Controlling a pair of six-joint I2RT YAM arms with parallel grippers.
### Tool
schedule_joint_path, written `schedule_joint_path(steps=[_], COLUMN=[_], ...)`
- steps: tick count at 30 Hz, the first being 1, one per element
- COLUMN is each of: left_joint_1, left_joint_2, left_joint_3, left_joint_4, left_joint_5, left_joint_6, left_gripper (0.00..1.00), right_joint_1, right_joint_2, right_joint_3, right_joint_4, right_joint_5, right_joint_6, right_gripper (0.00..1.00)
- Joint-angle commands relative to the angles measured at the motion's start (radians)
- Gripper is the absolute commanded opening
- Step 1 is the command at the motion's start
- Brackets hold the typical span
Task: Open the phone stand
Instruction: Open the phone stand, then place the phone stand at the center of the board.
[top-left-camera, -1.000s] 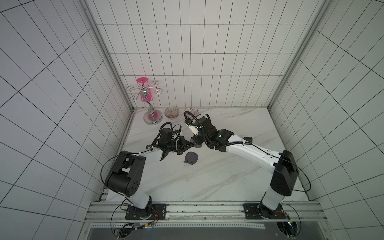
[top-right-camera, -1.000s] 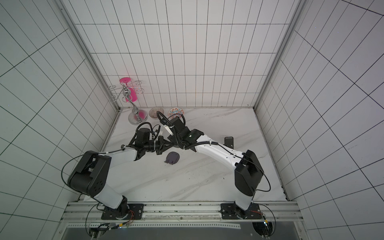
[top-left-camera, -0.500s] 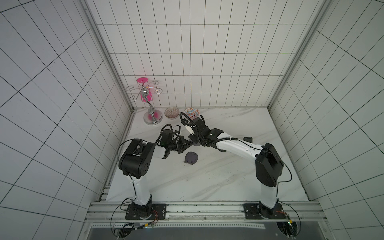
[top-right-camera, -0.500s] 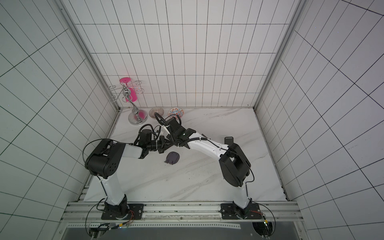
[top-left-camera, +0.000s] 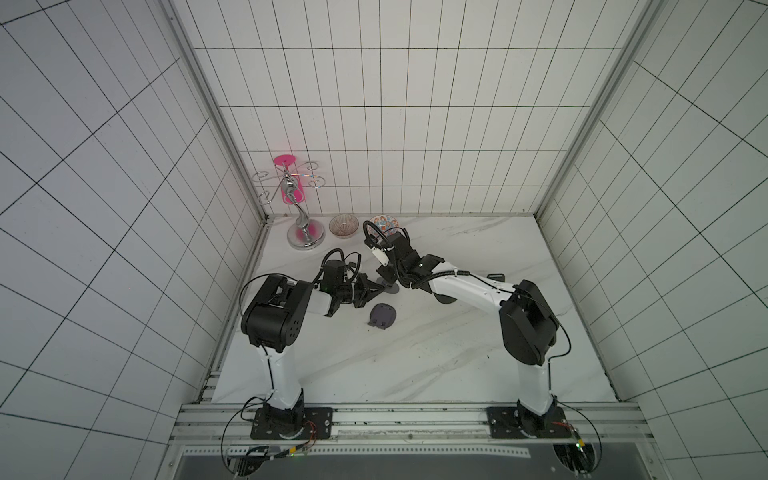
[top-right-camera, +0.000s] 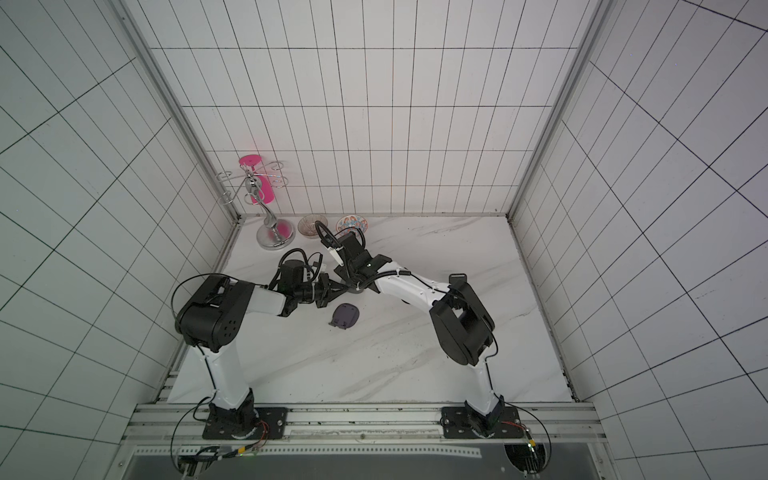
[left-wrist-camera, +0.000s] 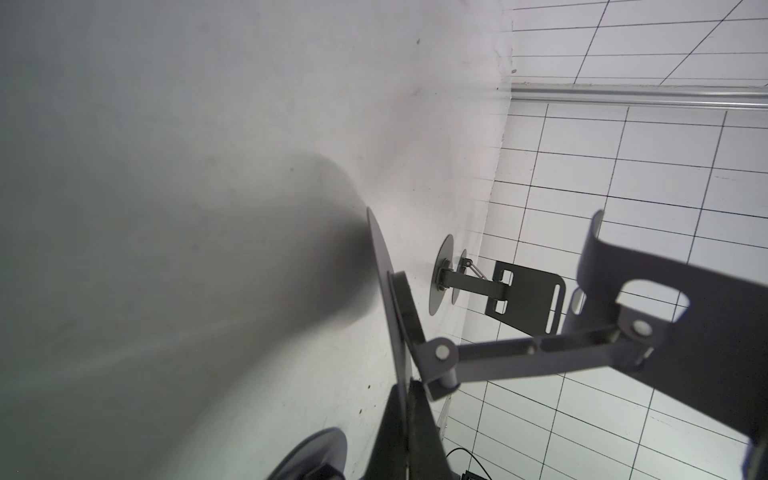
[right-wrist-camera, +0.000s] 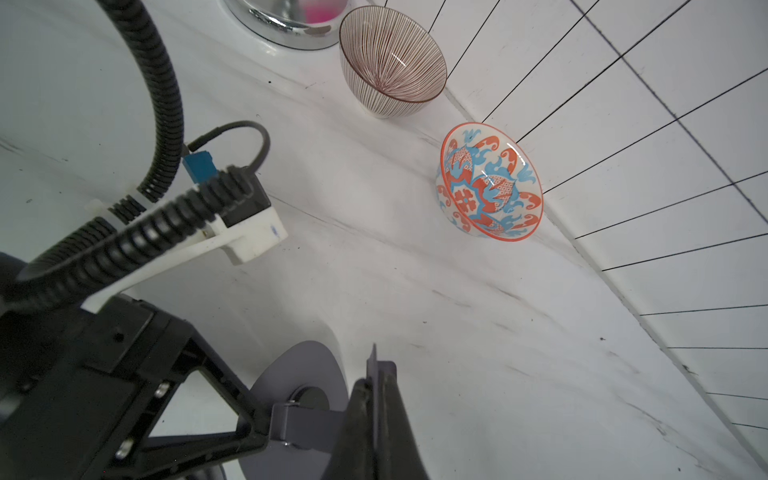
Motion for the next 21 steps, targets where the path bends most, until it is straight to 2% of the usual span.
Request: schedule_joint_path(steps=[1,7,11,14,21], left_joint_1=[-0.036,-0.030,-0.023,-0.016,0.048], left_joint_2=[-0.036,-0.008,-0.030,-0.058,-0.162], left_joint_3=[0.078,0.132,0.129,0.131,0.080], left_joint_4=[0.093,-0.121,-0.163,-0.206,-0.321], left_joint_5=[0.230,0.190,0.169,0.154,0.110], left_joint_6=[0.216,0.333,0.352,0.369,0.401], left_gripper=[0.00,0.00,0.29,0.38,0.39], right_joint_1=[-0.030,-0.027,-0.027,-0.026,-0.051], right_joint_2=[0.118,0.128,0.140,0.134,0.128], right_joint_3=[-0.052,-0.045,-0.044,-0.047,-0.048], right_joint_4=[-0.094,-0.096,-0.099,-0.096,-0.092], right_joint_5=[-0.002,0.026,0.034,0.040,0.009], right_joint_6=[-0.028,-0.047,-0.044,-0.041,-0.009], right_gripper=[0.00,0.00,0.00,0.00,0.00])
